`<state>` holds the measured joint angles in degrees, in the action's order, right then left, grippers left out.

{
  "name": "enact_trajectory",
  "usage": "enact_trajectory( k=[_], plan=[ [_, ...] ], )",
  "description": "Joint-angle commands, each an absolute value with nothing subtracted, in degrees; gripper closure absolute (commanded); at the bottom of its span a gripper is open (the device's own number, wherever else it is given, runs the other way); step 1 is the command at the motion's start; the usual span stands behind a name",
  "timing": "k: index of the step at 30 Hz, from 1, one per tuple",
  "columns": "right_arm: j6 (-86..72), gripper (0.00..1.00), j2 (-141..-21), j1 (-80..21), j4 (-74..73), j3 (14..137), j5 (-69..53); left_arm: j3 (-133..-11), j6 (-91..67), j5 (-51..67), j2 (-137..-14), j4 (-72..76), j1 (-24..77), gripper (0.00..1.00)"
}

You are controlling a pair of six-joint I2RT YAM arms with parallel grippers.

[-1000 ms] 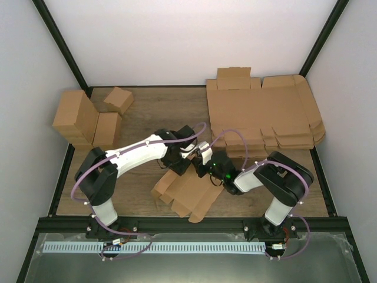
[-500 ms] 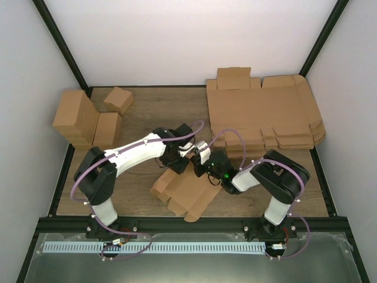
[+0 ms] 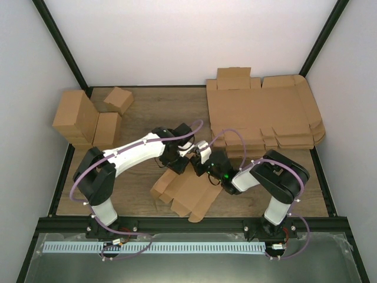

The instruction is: Fold the paper box

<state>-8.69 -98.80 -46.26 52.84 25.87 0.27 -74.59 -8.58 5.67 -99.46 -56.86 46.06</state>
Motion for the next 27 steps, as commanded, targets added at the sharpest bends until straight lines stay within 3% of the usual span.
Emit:
enact_trajectory(
  k=[1, 4, 12, 17, 27],
  plan=[
    [-8.5, 0.66, -100.5, -46.6, 51.3, 25.8, 0.5, -77.1, -6.8, 8.0, -96.7, -55.9, 46.1, 0.56],
    [-8.4, 0.58, -100.8, -46.6, 51.9, 25.3, 0.0, -77.5, -6.6, 7.8, -96.5, -56.3, 46.1, 0.56],
    [-8.3, 0.62, -100.3, -46.6, 53.9, 24.3, -1.2, -77.4, -6.2, 8.2, -96.1, -56.8, 46.0, 0.56],
    [-7.9, 0.52, -97.1, -46.6, 54.1, 22.9, -0.8, -76.8, -5.9, 7.5, -96.2, -57.2, 46.0, 0.56],
    [-6.3, 0.59, -92.6, -46.6, 54.0, 22.0, -0.5, -76.7, -5.5, 8.5, -96.6, -57.4, 46.1, 0.56]
  ],
)
